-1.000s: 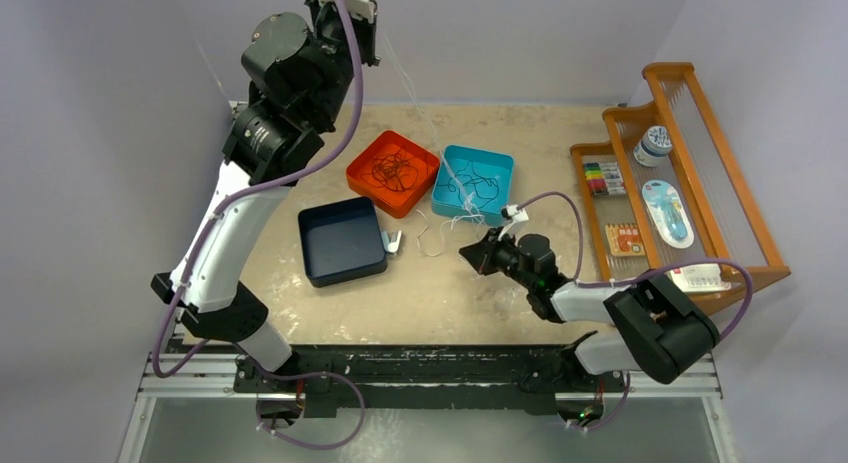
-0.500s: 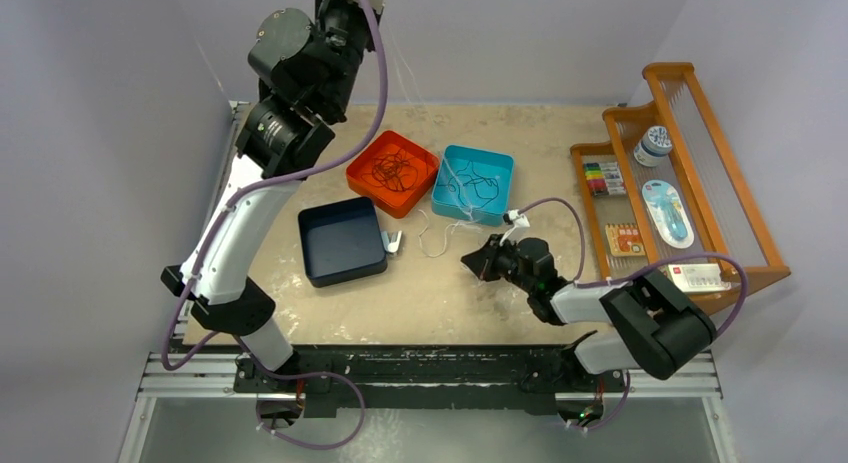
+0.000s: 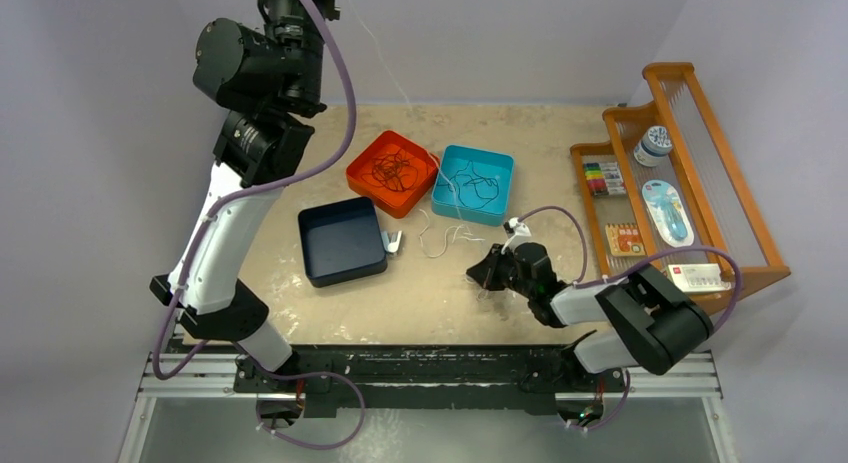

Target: Untangle the cables

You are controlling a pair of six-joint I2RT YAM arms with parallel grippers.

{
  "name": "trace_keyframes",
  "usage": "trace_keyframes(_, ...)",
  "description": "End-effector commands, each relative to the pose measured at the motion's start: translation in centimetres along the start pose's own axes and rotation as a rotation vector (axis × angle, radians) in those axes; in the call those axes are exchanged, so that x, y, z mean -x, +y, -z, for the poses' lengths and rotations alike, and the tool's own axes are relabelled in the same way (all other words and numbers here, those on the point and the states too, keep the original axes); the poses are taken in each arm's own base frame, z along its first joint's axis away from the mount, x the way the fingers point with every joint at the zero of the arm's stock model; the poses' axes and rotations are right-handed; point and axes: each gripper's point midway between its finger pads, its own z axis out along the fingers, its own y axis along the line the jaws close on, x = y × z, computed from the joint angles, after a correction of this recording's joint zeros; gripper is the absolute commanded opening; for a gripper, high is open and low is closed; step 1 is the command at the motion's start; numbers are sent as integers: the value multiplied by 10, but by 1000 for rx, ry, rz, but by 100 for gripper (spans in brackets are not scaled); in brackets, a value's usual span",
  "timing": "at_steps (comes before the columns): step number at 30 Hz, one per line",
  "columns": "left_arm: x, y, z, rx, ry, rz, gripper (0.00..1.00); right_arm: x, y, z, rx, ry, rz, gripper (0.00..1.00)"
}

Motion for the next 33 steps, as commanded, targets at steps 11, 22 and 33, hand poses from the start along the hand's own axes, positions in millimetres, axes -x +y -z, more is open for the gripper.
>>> trace_keyframes(11, 5, 6, 14, -24, -22, 56, 0, 81, 55, 46, 127, -275, 209, 27)
trace_keyframes(22, 9, -14, 16, -117, -51, 134, 0, 106, 85, 83, 232, -419, 369, 67)
trace_keyframes(33, 15, -24, 16, -168, -71, 174, 0, 157, 111, 85, 224, -560, 554, 82)
